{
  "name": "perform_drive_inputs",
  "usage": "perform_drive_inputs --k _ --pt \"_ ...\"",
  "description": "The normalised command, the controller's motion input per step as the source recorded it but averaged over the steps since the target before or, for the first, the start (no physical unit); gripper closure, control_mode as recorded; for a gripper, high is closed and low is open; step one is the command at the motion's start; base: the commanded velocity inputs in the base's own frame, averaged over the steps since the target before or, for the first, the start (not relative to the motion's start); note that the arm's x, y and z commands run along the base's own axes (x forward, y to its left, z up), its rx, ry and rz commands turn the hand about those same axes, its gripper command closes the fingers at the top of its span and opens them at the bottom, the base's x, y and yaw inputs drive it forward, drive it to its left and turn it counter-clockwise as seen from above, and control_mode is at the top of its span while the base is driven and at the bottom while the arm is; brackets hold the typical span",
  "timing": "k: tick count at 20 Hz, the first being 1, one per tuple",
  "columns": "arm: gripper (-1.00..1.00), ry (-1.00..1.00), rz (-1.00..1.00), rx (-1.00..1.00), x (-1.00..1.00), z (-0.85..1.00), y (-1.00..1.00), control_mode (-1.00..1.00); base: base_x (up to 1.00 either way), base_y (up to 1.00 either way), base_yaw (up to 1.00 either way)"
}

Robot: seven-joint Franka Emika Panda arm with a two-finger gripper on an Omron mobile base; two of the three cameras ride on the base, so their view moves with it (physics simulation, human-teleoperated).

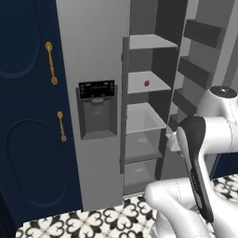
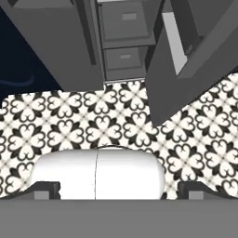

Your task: Take the strawberry from the fridge and place it on top of the pancake, located on the dining counter.

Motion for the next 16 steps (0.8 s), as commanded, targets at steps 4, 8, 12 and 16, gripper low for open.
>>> perform_drive_inputs --k 4,8,12,16 --pt "-1.0 0.0 0.0 0.0 0.0 0.0 0.0 1.0 0.71 -0.01 0.02" --pt "-1.0 0.0 0.0 0.0 0.0 0.0 0.0 1.0 0.64 0.0 0.03" --pt "-1.0 0.0 0.0 0.0 0.0 0.0 0.0 1.0 0.43 -0.01 0.01" --pt "-1.0 0.0 0.0 0.0 0.0 0.0 0.0 1.0 0.18 -0.14 -0.25"
